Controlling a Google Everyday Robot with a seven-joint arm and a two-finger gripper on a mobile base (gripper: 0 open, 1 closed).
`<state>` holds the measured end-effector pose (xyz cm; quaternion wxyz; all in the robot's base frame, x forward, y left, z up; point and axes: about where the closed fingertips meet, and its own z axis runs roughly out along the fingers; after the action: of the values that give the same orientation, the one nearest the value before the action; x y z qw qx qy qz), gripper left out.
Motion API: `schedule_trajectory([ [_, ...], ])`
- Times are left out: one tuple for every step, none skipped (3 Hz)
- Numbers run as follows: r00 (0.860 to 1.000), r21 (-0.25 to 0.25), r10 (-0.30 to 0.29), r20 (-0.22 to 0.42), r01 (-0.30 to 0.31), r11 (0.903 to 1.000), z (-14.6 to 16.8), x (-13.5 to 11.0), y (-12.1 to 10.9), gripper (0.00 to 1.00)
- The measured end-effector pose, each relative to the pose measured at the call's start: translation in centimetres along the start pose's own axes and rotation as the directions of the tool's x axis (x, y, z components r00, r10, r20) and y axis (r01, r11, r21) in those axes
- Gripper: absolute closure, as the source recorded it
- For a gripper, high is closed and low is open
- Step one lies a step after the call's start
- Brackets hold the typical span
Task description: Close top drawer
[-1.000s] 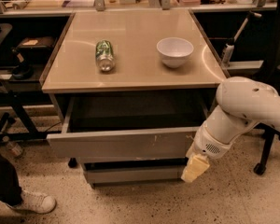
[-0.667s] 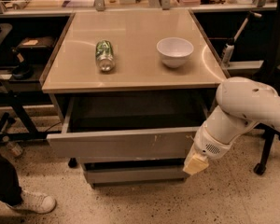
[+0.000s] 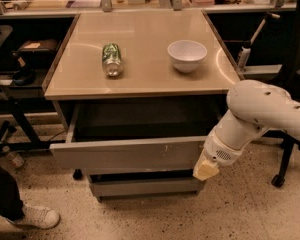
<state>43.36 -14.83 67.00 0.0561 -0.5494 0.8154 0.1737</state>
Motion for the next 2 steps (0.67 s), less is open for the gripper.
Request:
schedule_trajectory([
  [1.000,0.027,-0.024,0.008,0.023,0.9994,0.2,-1.3,-1.9,1.00],
  [0.999,0.051,-0.043,-0.001,0.043,0.9978,0.3,-2.5,-3.8,1.00],
])
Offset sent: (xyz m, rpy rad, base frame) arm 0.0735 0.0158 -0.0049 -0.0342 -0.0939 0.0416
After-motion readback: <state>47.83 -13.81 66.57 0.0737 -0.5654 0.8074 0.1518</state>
